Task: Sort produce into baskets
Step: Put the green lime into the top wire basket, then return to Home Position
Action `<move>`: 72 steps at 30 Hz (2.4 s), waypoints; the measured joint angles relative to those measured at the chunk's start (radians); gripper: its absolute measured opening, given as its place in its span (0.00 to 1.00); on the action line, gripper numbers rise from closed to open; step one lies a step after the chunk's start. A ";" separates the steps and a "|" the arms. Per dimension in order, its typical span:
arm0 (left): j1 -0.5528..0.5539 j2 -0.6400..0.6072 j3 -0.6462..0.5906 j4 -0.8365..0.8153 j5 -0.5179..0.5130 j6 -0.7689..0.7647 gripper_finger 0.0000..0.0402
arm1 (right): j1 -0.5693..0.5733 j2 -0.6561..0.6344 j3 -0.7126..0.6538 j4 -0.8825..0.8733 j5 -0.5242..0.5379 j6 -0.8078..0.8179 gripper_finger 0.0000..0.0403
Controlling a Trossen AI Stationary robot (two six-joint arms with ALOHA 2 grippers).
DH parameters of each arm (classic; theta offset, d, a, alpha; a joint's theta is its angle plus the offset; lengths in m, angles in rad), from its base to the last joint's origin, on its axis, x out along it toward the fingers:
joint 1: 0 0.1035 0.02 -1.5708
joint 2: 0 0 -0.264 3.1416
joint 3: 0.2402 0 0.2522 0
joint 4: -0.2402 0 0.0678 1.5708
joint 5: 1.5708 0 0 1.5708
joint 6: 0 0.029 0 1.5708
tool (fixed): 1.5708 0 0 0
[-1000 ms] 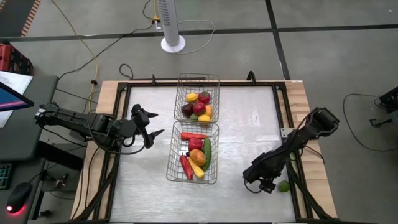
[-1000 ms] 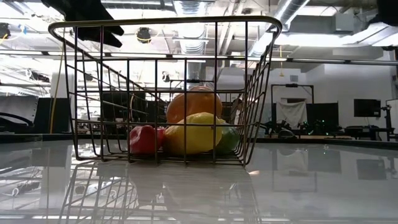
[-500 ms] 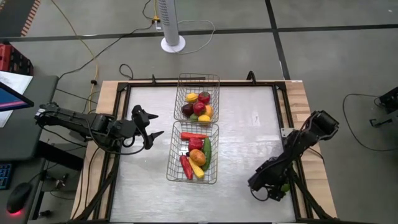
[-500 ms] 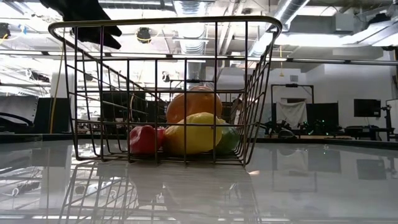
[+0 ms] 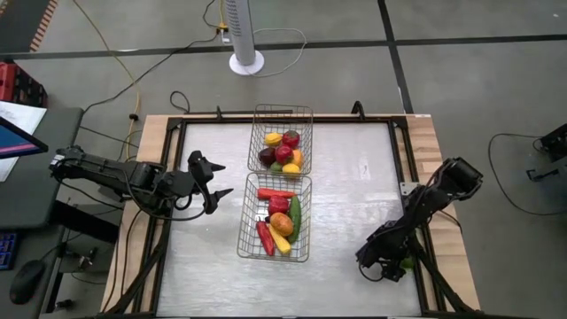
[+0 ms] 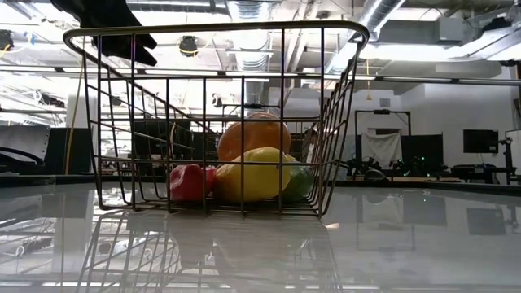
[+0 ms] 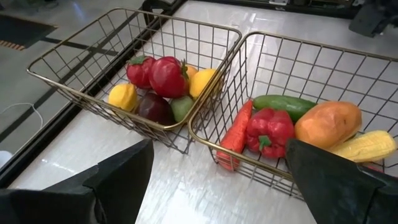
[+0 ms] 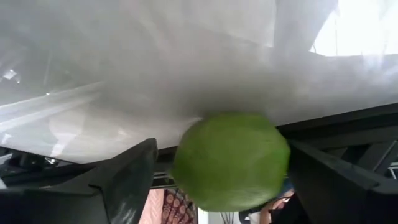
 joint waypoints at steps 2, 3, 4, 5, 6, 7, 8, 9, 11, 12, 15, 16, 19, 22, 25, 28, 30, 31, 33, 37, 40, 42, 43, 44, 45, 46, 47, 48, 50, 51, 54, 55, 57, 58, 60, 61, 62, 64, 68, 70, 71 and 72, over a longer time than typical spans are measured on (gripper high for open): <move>0.000 0.000 0.000 -0.003 0.000 0.002 0.88 | -0.007 0.000 -0.003 -0.003 0.002 -0.012 0.90; 0.000 0.000 0.000 -0.003 0.000 0.002 0.88 | -0.010 0.000 -0.004 -0.006 0.003 -0.014 0.88; 0.000 0.000 0.000 -0.003 0.000 0.002 0.88 | -0.012 0.000 -0.004 -0.006 0.004 -0.019 0.85; 0.000 0.000 0.000 -0.003 0.000 0.002 0.88 | -0.014 0.000 -0.005 -0.007 0.005 -0.022 0.82; 0.000 0.000 0.000 -0.003 0.000 0.002 0.88 | -0.014 0.001 -0.005 -0.007 0.008 -0.027 0.78; 0.000 0.000 0.000 -0.003 0.000 0.002 0.88 | -0.014 0.001 -0.005 -0.007 0.009 -0.037 0.74; 0.000 0.000 0.000 -0.003 0.000 0.002 0.88 | -0.016 0.001 -0.005 -0.008 0.010 -0.047 0.71; 0.000 0.000 0.000 -0.003 0.000 0.002 0.88 | -0.019 0.001 -0.005 -0.012 0.011 -0.057 0.68; 0.000 0.000 0.000 -0.003 0.000 0.002 0.88 | -0.028 0.001 -0.005 -0.022 0.011 -0.081 0.66; 0.000 0.000 0.000 -0.003 0.000 0.002 0.88 | -0.036 0.000 -0.005 -0.038 0.013 -0.097 0.66; 0.000 0.000 0.000 0.001 -0.006 0.015 0.88 | -0.076 -0.006 0.023 -0.135 0.038 -0.168 0.66; 0.000 0.000 0.000 0.008 -0.011 0.023 0.88 | -0.093 -0.011 0.040 -0.181 0.063 -0.202 0.66; 0.000 0.000 0.000 0.063 -0.016 0.058 0.88 | -0.157 -0.045 0.096 -0.327 0.174 -0.307 0.67; 0.000 0.000 0.000 0.116 -0.002 0.103 0.88 | -0.250 -0.097 0.155 -0.403 0.313 -0.357 0.68; 0.000 0.000 0.000 0.126 0.001 0.118 0.88 | -0.344 -0.150 0.223 -0.401 0.458 -0.387 0.69; 0.000 0.000 0.000 0.126 0.008 0.124 0.88 | -0.427 -0.184 0.305 -0.363 0.621 -0.444 0.69; 0.000 0.000 0.000 0.134 0.024 0.124 0.88 | -0.476 -0.191 0.371 -0.336 0.754 -0.510 0.69; 0.000 0.000 0.000 0.143 0.038 0.125 0.88 | -0.499 -0.191 0.405 -0.321 0.830 -0.547 0.69; 0.000 0.000 0.000 0.163 0.064 0.129 0.88 | -0.542 -0.191 0.468 -0.264 1.005 -0.625 0.69; 0.000 0.000 0.000 0.213 0.078 0.152 0.88 | -0.620 -0.188 0.541 0.002 1.248 -0.802 0.70; 0.000 0.000 0.000 0.239 0.069 0.188 0.88 | -0.679 -0.183 0.543 0.279 1.221 -0.975 0.70; 0.000 0.000 0.000 0.272 0.048 0.236 0.88 | -0.716 -0.165 0.544 0.428 1.192 -1.059 0.70; 0.000 0.000 0.000 0.290 0.036 0.264 0.88 | -0.736 -0.157 0.544 0.481 1.162 -1.102 0.71; 0.000 0.000 0.000 0.312 0.026 0.293 0.88 | -0.756 -0.147 0.543 0.514 1.137 -1.132 0.72; 0.000 -0.001 0.000 0.338 0.024 0.318 0.88 | -0.777 -0.137 0.543 0.538 1.110 -1.145 0.73; 0.000 -0.007 -0.006 0.373 0.033 0.340 0.88 | -0.800 -0.130 0.543 0.556 1.083 -1.147 0.74; 0.000 -0.016 -0.018 0.403 0.055 0.359 0.88 | -0.824 -0.128 0.543 0.559 1.052 -1.146 0.76; 0.000 -0.027 -0.033 0.436 0.069 0.379 0.88 | -0.845 -0.128 0.542 0.556 1.022 -1.145 0.78; -0.001 -0.061 -0.068 0.467 0.071 0.409 0.88 | -0.886 -0.130 0.542 0.559 0.980 -1.128 0.82; -0.001 -0.080 -0.083 0.466 0.060 0.415 0.88 | -0.902 -0.131 0.542 0.555 0.961 -1.124 0.84; 0.003 -0.155 -0.118 0.480 0.012 0.416 0.88 | -0.932 -0.154 0.541 0.508 0.945 -1.123 0.89; 0.003 -0.186 -0.129 0.480 0.003 0.416 0.88 | -0.935 -0.170 0.540 0.496 0.945 -1.123 0.90; 0.003 -0.247 -0.151 0.476 -0.003 0.415 0.88 | -0.934 -0.217 0.497 0.500 0.947 -1.122 0.92; 0.003 -0.280 -0.162 0.471 -0.004 0.415 0.88 | -0.930 -0.248 0.460 0.518 0.954 -1.120 0.92; 0.003 -0.347 -0.188 0.466 -0.016 0.421 0.88 | -0.920 -0.313 0.359 0.602 0.962 -1.108 0.92; 0.003 -0.383 -0.202 0.468 -0.028 0.427 0.88 | -0.915 -0.351 0.301 0.649 0.963 -1.102 0.92; 0.003 -0.418 -0.217 0.466 -0.044 0.437 0.88 | -0.912 -0.390 0.243 0.692 0.964 -1.095 0.92; 0.003 -0.473 -0.243 0.463 -0.066 0.457 0.88 | -0.905 -0.471 0.133 0.783 0.967 -1.081 0.92; 0.004 -0.560 -0.285 0.457 -0.054 0.473 0.88 | -0.879 -0.623 -0.062 0.914 1.008 -1.055 0.92; 0.004 -0.599 -0.290 0.444 -0.041 0.468 0.88 | -0.863 -0.696 -0.140 0.962 1.042 -1.052 0.92; 0.004 -0.615 -0.290 0.437 -0.038 0.462 0.88 | -0.855 -0.737 -0.174 0.982 1.060 -1.047 0.92; 0.004 -0.631 -0.290 0.425 -0.036 0.450 0.88 | -0.846 -0.775 -0.207 0.999 1.075 -1.039 0.92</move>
